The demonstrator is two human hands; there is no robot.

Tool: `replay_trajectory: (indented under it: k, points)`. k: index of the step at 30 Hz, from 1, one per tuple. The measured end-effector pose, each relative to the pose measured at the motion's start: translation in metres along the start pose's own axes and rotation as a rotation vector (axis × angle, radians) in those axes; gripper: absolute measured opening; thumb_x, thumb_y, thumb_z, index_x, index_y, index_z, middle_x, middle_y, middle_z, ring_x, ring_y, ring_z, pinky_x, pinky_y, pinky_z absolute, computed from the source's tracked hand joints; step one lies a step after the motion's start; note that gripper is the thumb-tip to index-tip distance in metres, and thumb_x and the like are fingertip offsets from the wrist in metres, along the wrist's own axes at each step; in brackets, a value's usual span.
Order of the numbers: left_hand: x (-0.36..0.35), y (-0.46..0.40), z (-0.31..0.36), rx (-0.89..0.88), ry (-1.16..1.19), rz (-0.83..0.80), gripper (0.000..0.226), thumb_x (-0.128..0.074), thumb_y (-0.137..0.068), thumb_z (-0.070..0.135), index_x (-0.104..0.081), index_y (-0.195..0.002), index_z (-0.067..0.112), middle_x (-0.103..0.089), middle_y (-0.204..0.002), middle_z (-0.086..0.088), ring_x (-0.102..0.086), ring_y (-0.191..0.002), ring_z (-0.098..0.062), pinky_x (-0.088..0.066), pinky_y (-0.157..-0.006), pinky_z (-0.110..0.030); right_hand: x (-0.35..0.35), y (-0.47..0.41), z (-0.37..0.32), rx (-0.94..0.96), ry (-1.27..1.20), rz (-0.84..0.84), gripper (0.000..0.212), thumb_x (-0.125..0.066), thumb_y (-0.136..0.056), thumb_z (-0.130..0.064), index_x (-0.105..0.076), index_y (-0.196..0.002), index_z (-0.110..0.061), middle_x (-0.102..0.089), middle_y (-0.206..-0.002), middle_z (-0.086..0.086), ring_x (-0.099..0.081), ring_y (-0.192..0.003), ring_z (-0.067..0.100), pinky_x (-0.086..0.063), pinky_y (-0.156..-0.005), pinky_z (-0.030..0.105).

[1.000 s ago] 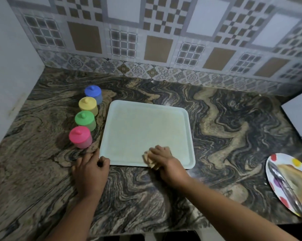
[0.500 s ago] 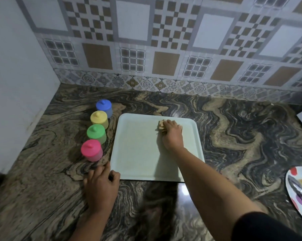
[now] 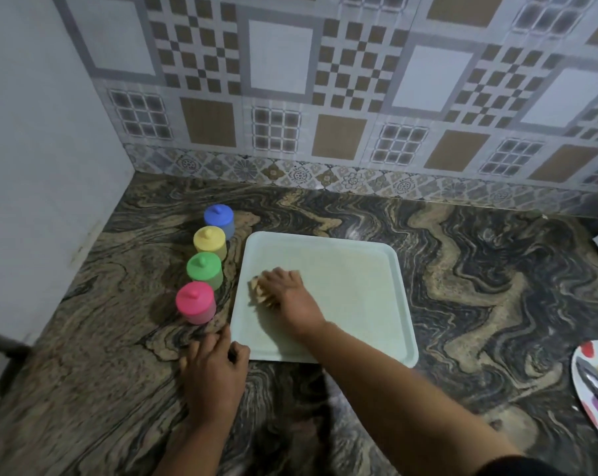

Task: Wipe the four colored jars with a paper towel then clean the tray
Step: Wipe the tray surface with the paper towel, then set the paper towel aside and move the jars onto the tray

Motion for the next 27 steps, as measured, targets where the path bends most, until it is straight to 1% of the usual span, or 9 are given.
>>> replay_trajectory:
  k: [2, 4, 8, 12, 15, 18, 21, 24, 27]
  points:
    - [-0.001, 0.0, 0.001, -0.002, 0.012, -0.048, 0.053, -0.041, -0.086, 0.041, -0.075, -0.116, 0.014, -0.069, -0.105, -0.01, -0.054, -0.096, -0.037, -0.041, -0.081, -0.046, -0.016, 0.044, -0.02, 0.05, -0.12, -0.152, 0.05, -0.071, -0.093, -0.016, -0.063, -0.142, -0.015, -0.058, -0.152, 0.008, -0.048, -0.14, 0.024, -0.034, -0.115, 0.036]
    - [-0.005, 0.0, 0.0, 0.015, 0.017, -0.084, 0.054, -0.04, -0.085, 0.041, -0.075, -0.116, 0.014, -0.069, -0.108, -0.011, -0.054, -0.097, -0.038, -0.042, -0.081, -0.047, 0.004, 0.068, 0.003, -0.153, -0.369, -0.171, 0.037, -0.066, -0.093, -0.007, -0.073, -0.129, -0.013, -0.072, -0.131, 0.005, -0.063, -0.12, 0.017, -0.047, -0.104, 0.029]
    - [0.0, 0.0, 0.003, 0.04, 0.068, -0.149, 0.056, -0.039, -0.08, 0.039, -0.077, -0.112, 0.014, -0.071, -0.112, -0.013, -0.056, -0.092, -0.039, -0.046, -0.078, -0.046, 0.103, 0.143, 0.113, -0.747, -0.889, 0.404, 0.02, -0.059, -0.094, 0.002, -0.076, -0.089, -0.006, -0.074, -0.081, 0.004, -0.066, -0.083, 0.026, -0.056, -0.076, 0.04]
    - [0.003, -0.003, -0.003, 0.04, 0.062, -0.174, 0.055, -0.041, -0.076, 0.038, -0.077, -0.111, 0.016, -0.071, -0.118, -0.011, -0.06, -0.088, -0.039, -0.05, -0.072, -0.04, 0.161, 0.241, 0.18, -1.067, -0.756, 0.671, 0.023, -0.054, -0.096, 0.002, -0.064, -0.077, -0.006, -0.062, -0.077, 0.012, -0.053, -0.064, 0.022, -0.042, -0.057, 0.03]
    - [0.005, -0.001, -0.009, 0.005, 0.056, -0.168, 0.056, -0.041, -0.074, 0.036, -0.075, -0.114, 0.016, -0.071, -0.112, -0.013, -0.059, -0.085, -0.04, -0.052, -0.069, -0.041, 0.154, 0.28, 0.221, -1.162, -0.694, 0.614, 0.015, -0.056, -0.096, -0.009, -0.065, -0.085, -0.002, -0.065, -0.082, 0.017, -0.059, -0.076, 0.027, -0.044, -0.063, 0.031]
    - [0.0, 0.001, -0.013, -0.004, 0.076, -0.168, 0.05, -0.043, -0.075, 0.034, -0.075, -0.109, 0.014, -0.069, -0.095, -0.017, -0.06, -0.082, -0.041, -0.053, -0.067, -0.042, 0.106, 0.301, 0.294, -1.206, -0.642, 0.433, 0.044, -0.064, -0.081, -0.035, -0.069, -0.107, 0.0, -0.074, -0.101, 0.024, -0.07, -0.089, 0.033, -0.059, -0.081, 0.04]
    - [0.005, 0.0, -0.019, 0.014, 0.165, -0.168, 0.053, -0.041, -0.084, 0.044, -0.066, -0.125, 0.022, -0.07, -0.098, -0.013, -0.062, -0.087, -0.037, -0.055, -0.069, -0.043, 0.13, 0.29, 0.258, -1.161, -0.498, 0.454, 0.023, -0.062, -0.097, -0.025, -0.069, -0.112, -0.008, -0.074, -0.108, 0.022, -0.07, -0.1, 0.039, -0.058, -0.096, 0.051]
    - [0.022, 0.011, -0.018, 0.018, 0.335, -0.194, 0.051, -0.058, -0.093, 0.044, -0.052, -0.142, 0.033, -0.065, -0.104, -0.004, -0.064, -0.093, -0.03, -0.056, -0.074, -0.04, 0.162, 0.282, 0.218, -1.141, -0.181, 0.42, 0.047, -0.056, -0.102, -0.025, -0.052, -0.144, -0.005, -0.064, -0.133, 0.025, -0.061, -0.122, 0.044, -0.049, -0.102, 0.046]
    - [0.045, 0.023, -0.015, -0.03, 0.41, -0.17, 0.039, -0.066, -0.093, 0.036, -0.065, -0.13, 0.024, -0.063, -0.104, 0.0, -0.066, -0.087, -0.022, -0.053, -0.071, -0.033, 0.171, 0.275, 0.195, -1.191, 0.053, 0.384, 0.06, -0.053, -0.099, -0.036, -0.037, -0.153, -0.014, -0.05, -0.148, 0.022, -0.048, -0.135, 0.045, -0.04, -0.11, 0.057]
Point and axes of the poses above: each hand's wrist, its own y-axis away from the middle knuckle, its own x-axis out of the back of the hand, z = x × y, the point moved 10 cm from there along -y, towards the middle knuckle
